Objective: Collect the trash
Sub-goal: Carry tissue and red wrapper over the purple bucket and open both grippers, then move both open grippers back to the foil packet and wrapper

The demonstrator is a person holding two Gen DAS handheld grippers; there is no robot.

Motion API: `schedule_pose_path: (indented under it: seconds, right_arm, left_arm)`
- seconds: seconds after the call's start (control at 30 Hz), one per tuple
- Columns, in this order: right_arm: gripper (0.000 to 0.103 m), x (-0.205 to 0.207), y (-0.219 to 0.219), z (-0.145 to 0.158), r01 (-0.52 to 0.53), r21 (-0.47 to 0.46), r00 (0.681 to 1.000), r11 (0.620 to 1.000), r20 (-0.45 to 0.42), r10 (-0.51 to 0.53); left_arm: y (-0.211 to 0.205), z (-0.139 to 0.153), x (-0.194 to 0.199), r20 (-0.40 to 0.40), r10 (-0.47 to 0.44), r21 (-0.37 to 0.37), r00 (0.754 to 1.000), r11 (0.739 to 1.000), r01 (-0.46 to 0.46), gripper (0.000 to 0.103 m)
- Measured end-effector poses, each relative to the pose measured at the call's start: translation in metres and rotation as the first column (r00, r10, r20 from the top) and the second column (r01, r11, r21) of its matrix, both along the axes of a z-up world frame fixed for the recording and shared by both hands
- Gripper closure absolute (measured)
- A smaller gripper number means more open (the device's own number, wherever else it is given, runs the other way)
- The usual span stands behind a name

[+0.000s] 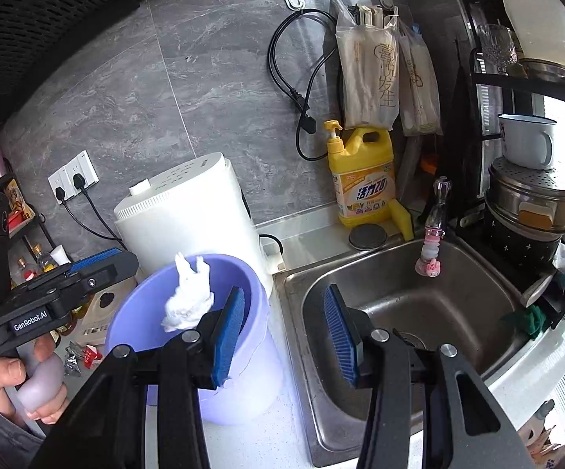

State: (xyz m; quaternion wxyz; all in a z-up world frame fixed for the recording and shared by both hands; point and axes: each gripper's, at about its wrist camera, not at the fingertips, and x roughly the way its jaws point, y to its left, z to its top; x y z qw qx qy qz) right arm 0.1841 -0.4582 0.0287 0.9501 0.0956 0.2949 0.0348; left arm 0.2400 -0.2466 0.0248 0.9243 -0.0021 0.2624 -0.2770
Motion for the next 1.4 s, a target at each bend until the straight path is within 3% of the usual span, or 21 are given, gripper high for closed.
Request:
schedule_pose_path:
  seconds: [0.03,0.1,0.13,0.33,0.53,0.6,0.7,0.77,0.8,1.13,1.4]
  right_arm:
    - [0.059,-0.001,0.001,-0.001,0.002,0.001,1.0,1.0,-0.003,-0.002]
    - [0.059,-0.003,0.004,-0.002,0.004,0.01,1.0,1.0,-0.006,-0.004]
    - [0.058,-0.003,0.006,-0.003,0.0,0.011,1.0,1.0,-0.009,0.0]
    - [0.055,0.001,0.029,-0.005,-0.05,-0.002,0.998,0.999,-0.023,0.05]
    - [0.041,0.003,0.064,-0.003,-0.13,-0.008,0.991,0.992,-0.014,0.13]
    - [0.035,0.005,0.079,-0.004,-0.159,-0.007,0.987,0.987,-0.011,0.159]
    - [0.007,0.003,0.103,-0.002,-0.204,-0.029,0.979,0.979,0.022,0.204]
    - [0.007,0.002,0.12,-0.002,-0.243,-0.049,0.969,0.969,0.031,0.244]
    - [0.008,0.003,0.128,-0.002,-0.264,-0.054,0.964,0.963,0.025,0.266]
    - [0.008,0.008,0.187,-0.015,-0.389,-0.053,0.921,0.92,0.001,0.39]
    - [0.008,0.017,0.252,-0.029,-0.524,-0.063,0.852,0.85,-0.023,0.523]
  left_arm:
    - [-0.004,0.0,0.002,-0.001,-0.001,0.011,1.0,1.0,0.001,0.088]
    - [-0.004,-0.002,0.004,-0.005,0.01,0.007,1.0,1.0,-0.01,0.049]
    - [0.0,-0.002,0.004,-0.003,0.018,-0.011,1.0,1.0,-0.018,0.047]
    - [0.021,-0.005,0.003,-0.028,0.052,-0.027,0.998,0.998,-0.053,0.043]
    - [0.048,-0.004,-0.01,-0.023,0.109,-0.026,0.994,0.994,-0.109,0.033]
    - [0.06,-0.006,-0.015,-0.028,0.141,-0.023,0.99,0.99,-0.141,0.03]
    - [0.083,-0.007,-0.023,-0.029,0.194,-0.025,0.981,0.981,-0.194,0.021]
    - [0.097,-0.007,-0.03,-0.023,0.235,-0.02,0.972,0.972,-0.235,0.012]
    - [0.104,-0.007,-0.033,-0.018,0.258,-0.017,0.966,0.966,-0.258,0.006]
    - [0.186,-0.014,-0.07,-0.02,0.477,-0.01,0.878,0.878,-0.478,0.006]
    - [0.242,-0.028,-0.104,-0.047,0.614,-0.007,0.788,0.789,-0.615,0.006]
